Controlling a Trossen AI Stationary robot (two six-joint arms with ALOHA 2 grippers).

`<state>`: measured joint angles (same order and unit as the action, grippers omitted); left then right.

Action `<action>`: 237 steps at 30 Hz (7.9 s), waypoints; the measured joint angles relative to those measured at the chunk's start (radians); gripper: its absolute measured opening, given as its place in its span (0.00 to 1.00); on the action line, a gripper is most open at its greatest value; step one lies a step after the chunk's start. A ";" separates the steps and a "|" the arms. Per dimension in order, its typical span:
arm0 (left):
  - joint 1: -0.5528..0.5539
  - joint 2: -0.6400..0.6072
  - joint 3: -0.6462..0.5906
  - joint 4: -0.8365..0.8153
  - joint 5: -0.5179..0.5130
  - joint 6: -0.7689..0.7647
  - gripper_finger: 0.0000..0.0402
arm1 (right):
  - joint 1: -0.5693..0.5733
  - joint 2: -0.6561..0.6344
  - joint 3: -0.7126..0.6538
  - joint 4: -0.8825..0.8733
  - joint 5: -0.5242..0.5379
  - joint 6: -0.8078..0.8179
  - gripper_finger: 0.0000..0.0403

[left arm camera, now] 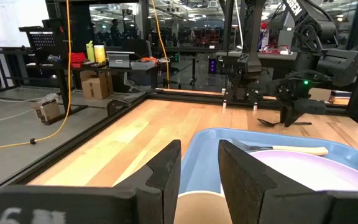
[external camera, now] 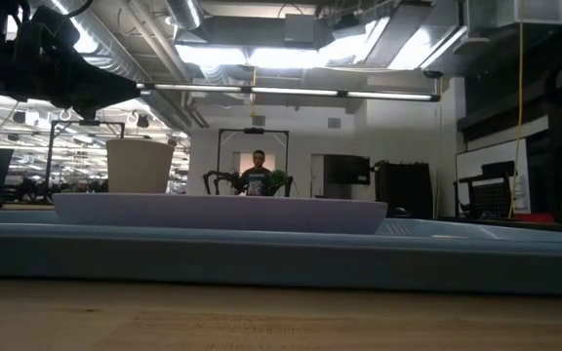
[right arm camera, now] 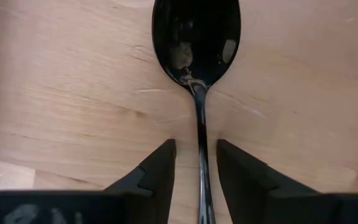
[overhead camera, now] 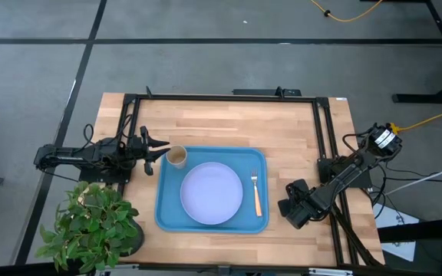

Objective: Pick and place plate/cup/fork/spoon on tray
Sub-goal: Put the black spoon on the blue tray to the right of the purple plate, then return to Home Position

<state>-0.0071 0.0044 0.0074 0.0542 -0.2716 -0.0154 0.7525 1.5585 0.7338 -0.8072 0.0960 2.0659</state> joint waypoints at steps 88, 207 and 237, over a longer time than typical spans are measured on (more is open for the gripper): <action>0.000 0.000 0.000 0.000 0.000 0.000 0.25 | -0.376 0.234 0.283 0.326 0.183 -0.248 0.07; 0.000 0.001 0.000 0.000 0.001 0.000 0.25 | -0.724 -1.558 -0.727 0.904 -0.185 -1.993 0.15; 0.000 0.001 0.000 0.001 0.000 0.000 0.25 | -0.724 -1.550 -0.727 0.833 -0.139 -1.995 0.15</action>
<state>-0.0071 0.0051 0.0078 0.0547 -0.2714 -0.0154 0.0280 0.0086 0.0067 0.0257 -0.0425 0.0704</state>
